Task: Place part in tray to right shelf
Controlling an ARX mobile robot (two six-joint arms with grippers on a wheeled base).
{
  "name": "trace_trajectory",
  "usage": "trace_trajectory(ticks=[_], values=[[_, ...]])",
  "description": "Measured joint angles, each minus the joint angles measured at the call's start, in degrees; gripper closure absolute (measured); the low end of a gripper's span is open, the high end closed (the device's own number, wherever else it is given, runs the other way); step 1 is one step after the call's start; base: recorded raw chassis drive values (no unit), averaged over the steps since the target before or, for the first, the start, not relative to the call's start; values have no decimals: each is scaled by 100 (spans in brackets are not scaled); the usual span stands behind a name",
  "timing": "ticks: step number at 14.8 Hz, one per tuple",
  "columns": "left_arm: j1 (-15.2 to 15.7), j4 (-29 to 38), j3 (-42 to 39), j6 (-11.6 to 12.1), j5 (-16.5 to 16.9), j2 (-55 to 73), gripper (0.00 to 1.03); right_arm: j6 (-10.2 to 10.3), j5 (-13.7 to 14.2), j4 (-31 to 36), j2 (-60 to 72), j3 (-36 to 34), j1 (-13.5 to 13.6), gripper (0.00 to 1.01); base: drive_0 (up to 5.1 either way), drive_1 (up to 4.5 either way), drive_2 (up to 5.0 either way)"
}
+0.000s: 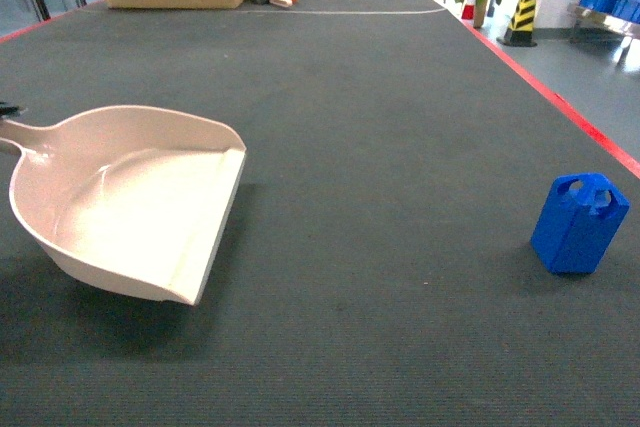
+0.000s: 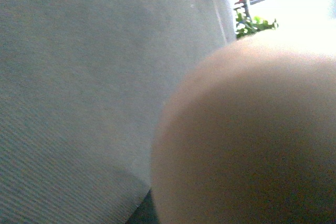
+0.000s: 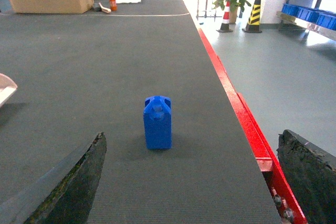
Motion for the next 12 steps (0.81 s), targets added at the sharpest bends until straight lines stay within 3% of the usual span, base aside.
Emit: trace_trajectory(ticks=[4,8,9,11,12], values=[[-756,435,-651,-734,-321,-789,84,0,0,2,0,0,0,3,0,0,0],[-2415,1078,-1668,-1484,-1123,-1187,84,0,0,2,0,0,0,3,0,0,0],[-2594,1034,-1790,-1532,-1257,-1298,84,0,0,2,0,0,0,3,0,0,0],[-2555,1040,-1797,-1512,-1331,-1298,84,0,0,2,0,0,0,3,0,0,0],[-2562,1038,-1797,-1510,-1327,-1298,84,-7,466,-739,295,240,160,3,0,0,0]])
